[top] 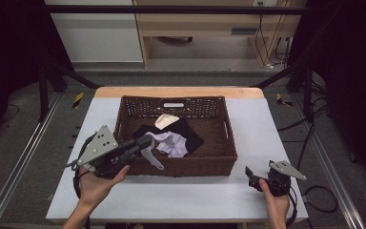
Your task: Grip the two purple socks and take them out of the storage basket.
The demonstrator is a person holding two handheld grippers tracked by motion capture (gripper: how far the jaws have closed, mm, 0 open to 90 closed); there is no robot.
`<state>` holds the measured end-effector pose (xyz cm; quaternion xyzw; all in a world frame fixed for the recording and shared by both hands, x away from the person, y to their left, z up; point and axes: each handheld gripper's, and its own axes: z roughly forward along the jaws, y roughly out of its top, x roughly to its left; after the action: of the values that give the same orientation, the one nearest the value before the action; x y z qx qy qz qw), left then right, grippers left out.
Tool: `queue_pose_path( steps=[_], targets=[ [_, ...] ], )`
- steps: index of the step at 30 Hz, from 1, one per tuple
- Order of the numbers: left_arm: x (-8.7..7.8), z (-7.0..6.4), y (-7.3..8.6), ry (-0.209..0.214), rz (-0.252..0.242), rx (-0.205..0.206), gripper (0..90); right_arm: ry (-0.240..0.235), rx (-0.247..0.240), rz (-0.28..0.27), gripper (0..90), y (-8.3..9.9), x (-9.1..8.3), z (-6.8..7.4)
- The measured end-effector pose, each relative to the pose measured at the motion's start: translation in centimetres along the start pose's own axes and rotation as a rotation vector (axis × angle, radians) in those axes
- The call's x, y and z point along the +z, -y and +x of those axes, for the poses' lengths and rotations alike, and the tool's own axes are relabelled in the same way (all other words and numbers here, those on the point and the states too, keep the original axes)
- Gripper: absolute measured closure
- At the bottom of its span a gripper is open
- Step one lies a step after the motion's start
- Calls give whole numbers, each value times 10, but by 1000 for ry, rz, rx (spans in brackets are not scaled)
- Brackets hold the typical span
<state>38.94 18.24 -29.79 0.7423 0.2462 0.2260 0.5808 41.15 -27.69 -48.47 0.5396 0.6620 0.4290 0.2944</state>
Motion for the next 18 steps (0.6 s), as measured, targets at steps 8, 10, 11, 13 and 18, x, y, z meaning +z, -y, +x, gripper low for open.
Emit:
queue_pose_path(
  steps=[8,10,11,13,18],
  targets=[
    [-9,-13,16,28,24,9,889,1,1,-2,56,0,-1,0],
    [-9,-16,24,36,41,9,890,1,-2,-1,56,0,0,0],
    [-9,-16,28,37,51,12,890,1,-3,-2,56,0,0,0],
    [-8,-19,36,40,78,12,889,2,-2,-5,56,0,-1,0],
    [-7,-23,55,53,129,5,889,4,-2,-3,56,0,-1,0]
  ],
)
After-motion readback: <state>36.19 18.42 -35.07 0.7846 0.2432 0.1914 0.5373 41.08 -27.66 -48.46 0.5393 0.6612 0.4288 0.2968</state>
